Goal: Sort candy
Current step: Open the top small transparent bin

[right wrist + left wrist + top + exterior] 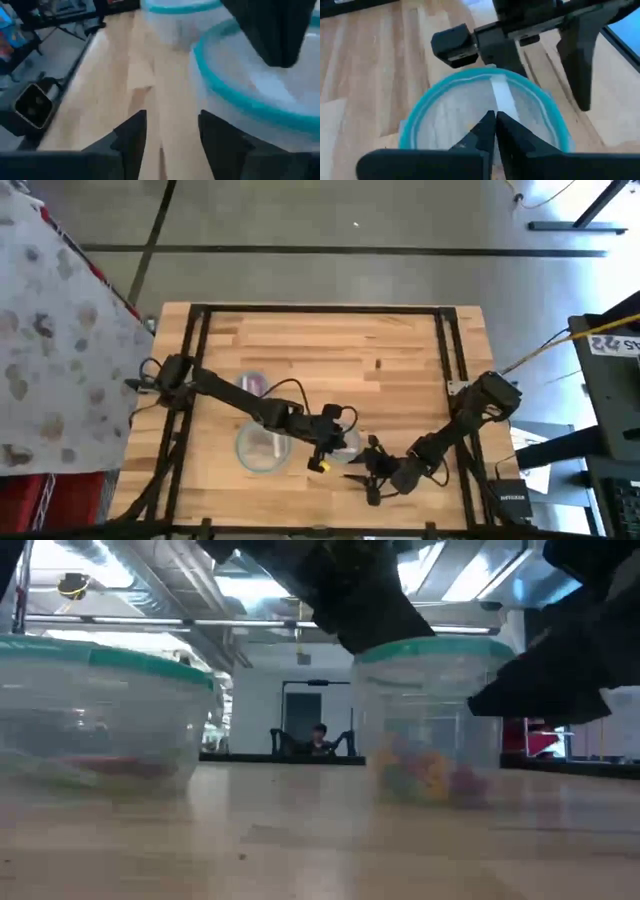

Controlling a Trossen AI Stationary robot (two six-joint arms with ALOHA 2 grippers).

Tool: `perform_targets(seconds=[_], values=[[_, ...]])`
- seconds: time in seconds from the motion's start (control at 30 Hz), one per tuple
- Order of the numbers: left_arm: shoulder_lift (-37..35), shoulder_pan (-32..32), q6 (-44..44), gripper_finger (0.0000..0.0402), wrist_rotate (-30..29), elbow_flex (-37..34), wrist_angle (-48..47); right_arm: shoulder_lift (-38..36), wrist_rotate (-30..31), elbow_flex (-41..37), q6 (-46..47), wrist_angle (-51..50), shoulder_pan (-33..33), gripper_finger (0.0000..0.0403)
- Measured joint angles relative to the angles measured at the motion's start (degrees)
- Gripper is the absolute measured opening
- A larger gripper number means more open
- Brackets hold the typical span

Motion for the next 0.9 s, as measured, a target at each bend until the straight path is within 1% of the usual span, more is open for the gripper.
perform_targets(seconds=[0.07,0.13,0.23,0.37,0.43,0.5,0.63,0.73,0.83,0.9], values=[[0.04,0.0,0.0,0.0003,0.02,-0.05,0.3,0.03,0.09,-0.05,-0.05,1.01,0.01,0.0166],[0.04,0.0,-0.13,0.0003,-0.02,-0.05,0.24,0.04,-1.26,-0.06,-0.98,2.19,0.0,0.0166],[0.14,0.04,-0.44,0.0003,-0.4,-0.03,0.88,-0.28,-5.47,1.56,-5.67,4.85,-0.27,0.0166],[0.0,-0.06,-0.39,0.0003,-0.33,-0.05,0.48,-0.97,-11.11,3.73,-12.72,1.94,-0.15,0.0166],[-0.68,-0.46,-0.37,0.0003,-0.61,-0.05,0.22,-2.73,-14.59,4.66,-14.0,-3.22,0.64,0.0166],[-1.97,-1.01,0.12,0.0003,-1.42,0.21,-0.43,-5.27,-15.52,5.43,-12.82,-11.48,1.61,0.0166],[-5.24,-2.45,3.27,0.0003,-5.33,1.42,-3.48,-10.97,-15.28,6.08,-2.07,-31.5,2.96,0.0166],[-7.3,-2.93,4.77,0.0003,-6.07,3.01,-3.77,-14.34,-13.44,6.12,4.28,-44.14,2.74,0.0166],[-9.11,-2.72,3.66,0.0003,-6.09,4.44,-5.85,-15.72,-9.74,6.1,4.21,-51.43,1.33,0.0166],[-9.21,-2.66,2.26,0.0003,-6.06,4.51,-9.21,-16.28,-8.93,6.1,2.99,-54.33,-0.49,0.0166]])
